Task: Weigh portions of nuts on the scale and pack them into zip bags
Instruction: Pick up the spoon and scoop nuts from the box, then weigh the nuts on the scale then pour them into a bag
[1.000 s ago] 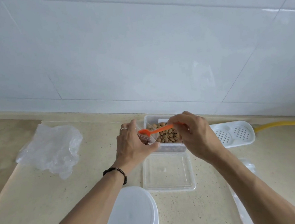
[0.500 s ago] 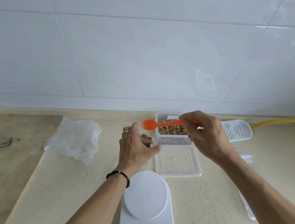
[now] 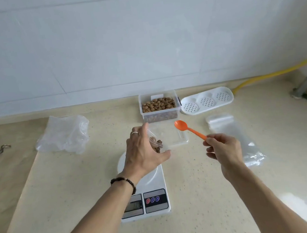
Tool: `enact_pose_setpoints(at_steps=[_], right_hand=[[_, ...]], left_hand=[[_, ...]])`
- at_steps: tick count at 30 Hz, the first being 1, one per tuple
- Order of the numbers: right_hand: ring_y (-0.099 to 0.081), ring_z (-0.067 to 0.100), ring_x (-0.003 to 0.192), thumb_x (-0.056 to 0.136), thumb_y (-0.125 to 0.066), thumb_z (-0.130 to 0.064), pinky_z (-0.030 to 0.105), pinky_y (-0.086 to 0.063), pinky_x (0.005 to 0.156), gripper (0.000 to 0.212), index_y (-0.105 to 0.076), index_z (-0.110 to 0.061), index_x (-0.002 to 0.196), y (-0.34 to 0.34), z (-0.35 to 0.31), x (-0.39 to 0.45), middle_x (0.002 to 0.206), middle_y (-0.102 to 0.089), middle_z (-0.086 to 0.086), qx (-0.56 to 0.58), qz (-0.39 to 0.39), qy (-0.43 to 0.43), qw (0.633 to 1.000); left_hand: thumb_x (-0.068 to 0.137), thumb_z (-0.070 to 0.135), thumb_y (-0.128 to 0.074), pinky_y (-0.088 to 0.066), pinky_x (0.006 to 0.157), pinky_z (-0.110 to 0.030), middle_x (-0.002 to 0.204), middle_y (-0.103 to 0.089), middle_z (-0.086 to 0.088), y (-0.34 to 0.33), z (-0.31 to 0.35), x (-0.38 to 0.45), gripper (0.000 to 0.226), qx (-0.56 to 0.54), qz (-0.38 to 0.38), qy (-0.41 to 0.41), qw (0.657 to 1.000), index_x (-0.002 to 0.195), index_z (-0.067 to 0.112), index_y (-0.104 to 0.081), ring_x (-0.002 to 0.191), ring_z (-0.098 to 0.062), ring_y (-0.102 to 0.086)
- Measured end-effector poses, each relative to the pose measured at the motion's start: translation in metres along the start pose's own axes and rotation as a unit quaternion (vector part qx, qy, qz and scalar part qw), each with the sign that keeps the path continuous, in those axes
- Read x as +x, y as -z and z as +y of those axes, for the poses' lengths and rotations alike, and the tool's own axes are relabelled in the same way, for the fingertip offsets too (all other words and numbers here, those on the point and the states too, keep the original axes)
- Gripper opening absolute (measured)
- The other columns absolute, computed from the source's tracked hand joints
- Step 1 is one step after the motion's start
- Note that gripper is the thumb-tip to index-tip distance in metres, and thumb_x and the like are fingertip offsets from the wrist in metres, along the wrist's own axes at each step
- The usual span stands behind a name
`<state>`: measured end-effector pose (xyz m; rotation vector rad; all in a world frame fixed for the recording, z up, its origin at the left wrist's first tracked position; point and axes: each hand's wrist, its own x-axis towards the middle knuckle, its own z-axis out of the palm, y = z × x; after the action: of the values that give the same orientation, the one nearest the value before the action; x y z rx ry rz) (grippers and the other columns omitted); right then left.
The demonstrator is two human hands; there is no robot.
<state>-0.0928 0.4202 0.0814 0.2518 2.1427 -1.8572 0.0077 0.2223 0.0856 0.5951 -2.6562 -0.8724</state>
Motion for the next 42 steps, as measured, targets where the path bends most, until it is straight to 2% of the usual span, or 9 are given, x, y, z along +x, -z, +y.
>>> enact_pose_setpoints(at_steps=[10, 15, 18, 22, 26, 30, 33, 38, 42], right_hand=[[-0.055, 0.019, 0.064, 0.087, -0.061, -0.002, 0.032, -0.051, 0.059, 0.008, -0.069, -0.005, 0.085, 0.024, 0.107, -0.024, 0.079, -0.071, 0.012, 0.009, 0.051, -0.149, 0.988], [-0.058, 0.015, 0.067, 0.084, -0.063, -0.016, 0.028, -0.050, 0.060, 0.011, -0.069, -0.018, 0.074, 0.015, 0.105, -0.022, 0.072, -0.066, 0.000, -0.191, 0.057, -0.118, 0.973], [-0.061, 0.022, 0.089, 0.084, -0.061, -0.028, 0.034, -0.055, 0.076, 0.010, -0.065, -0.027, 0.076, 0.013, 0.093, -0.023, 0.086, -0.069, 0.000, -0.296, 0.080, -0.068, 0.949], [-0.053, 0.009, 0.061, 0.089, -0.062, -0.035, 0.028, -0.040, 0.059, 0.037, -0.073, -0.001, 0.079, -0.007, 0.025, -0.034, 0.075, -0.067, 0.015, -0.156, -0.001, 0.043, 0.987], [-0.053, 0.006, 0.059, 0.084, -0.071, -0.034, 0.025, -0.043, 0.056, 0.024, -0.076, -0.013, 0.075, -0.028, -0.043, -0.042, 0.074, -0.070, 0.007, -0.234, -0.109, 0.105, 0.960], [-0.047, 0.000, 0.046, 0.084, -0.068, -0.015, 0.015, -0.037, 0.046, 0.018, -0.073, -0.022, 0.068, -0.044, -0.067, -0.045, 0.056, -0.061, -0.009, -0.306, -0.118, 0.163, 0.931], [-0.059, 0.014, 0.056, 0.088, -0.064, -0.016, 0.029, -0.048, 0.054, 0.018, -0.070, -0.022, 0.072, -0.057, -0.078, -0.049, 0.067, -0.070, -0.001, -0.298, -0.111, 0.213, 0.924], [-0.067, 0.007, 0.066, 0.093, -0.061, -0.011, 0.032, -0.056, 0.064, 0.018, -0.065, -0.019, 0.078, -0.073, -0.089, -0.050, 0.073, -0.074, -0.005, -0.283, -0.145, 0.236, 0.918], [-0.070, 0.015, 0.070, 0.096, -0.057, -0.009, 0.034, -0.055, 0.063, 0.018, -0.065, -0.016, 0.081, -0.086, -0.091, -0.053, 0.078, -0.075, -0.001, -0.235, -0.163, 0.238, 0.928]], left_hand=[[0.059, 0.052, -0.083, -0.036, 0.098, -0.032, 0.110, -0.034, 0.005, -0.041, 0.021, -0.038, 0.101, 0.018, -0.081, -0.044, 0.996, 0.141, 0.015, -0.036, 0.112, -0.021, -0.043], [0.053, 0.061, -0.072, -0.040, 0.097, -0.034, 0.113, -0.039, 0.001, -0.039, 0.015, -0.031, 0.104, 0.013, -0.095, -0.076, 0.993, 0.139, 0.014, -0.037, 0.109, -0.021, -0.045], [0.054, 0.061, -0.072, -0.040, 0.099, -0.036, 0.116, -0.042, -0.001, -0.034, 0.011, -0.026, 0.104, 0.001, -0.091, -0.095, 0.991, 0.140, 0.013, -0.037, 0.109, -0.020, -0.045], [0.057, 0.056, -0.082, -0.040, 0.099, -0.035, 0.117, -0.039, 0.001, -0.022, 0.004, -0.018, 0.105, -0.018, -0.091, -0.120, 0.988, 0.141, 0.012, -0.036, 0.108, -0.015, -0.041], [0.055, 0.075, -0.061, -0.041, 0.097, -0.035, 0.119, -0.042, -0.002, -0.004, 0.008, -0.009, 0.112, -0.052, -0.065, -0.150, 0.985, 0.143, 0.010, -0.035, 0.111, -0.020, -0.045], [0.050, 0.082, -0.062, -0.042, 0.101, -0.042, 0.128, -0.041, -0.005, 0.014, 0.006, 0.004, 0.127, -0.078, -0.042, -0.168, 0.982, 0.148, 0.010, -0.028, 0.117, -0.022, -0.045], [0.043, 0.090, -0.062, -0.037, 0.102, -0.030, 0.127, -0.033, 0.007, 0.030, -0.002, 0.013, 0.139, -0.124, -0.062, -0.163, 0.977, 0.152, 0.015, -0.017, 0.119, -0.011, -0.040], [0.088, 0.064, -0.041, -0.038, 0.091, -0.018, 0.118, -0.046, 0.011, 0.048, -0.027, 0.021, 0.074, -0.187, -0.055, -0.149, 0.969, 0.148, 0.023, -0.028, 0.109, -0.003, -0.047], [0.100, 0.028, -0.047, -0.038, 0.074, -0.010, 0.093, -0.061, 0.014, 0.059, -0.044, 0.030, 0.010, -0.202, -0.080, -0.078, 0.973, 0.104, 0.024, -0.055, 0.089, -0.003, -0.055]])
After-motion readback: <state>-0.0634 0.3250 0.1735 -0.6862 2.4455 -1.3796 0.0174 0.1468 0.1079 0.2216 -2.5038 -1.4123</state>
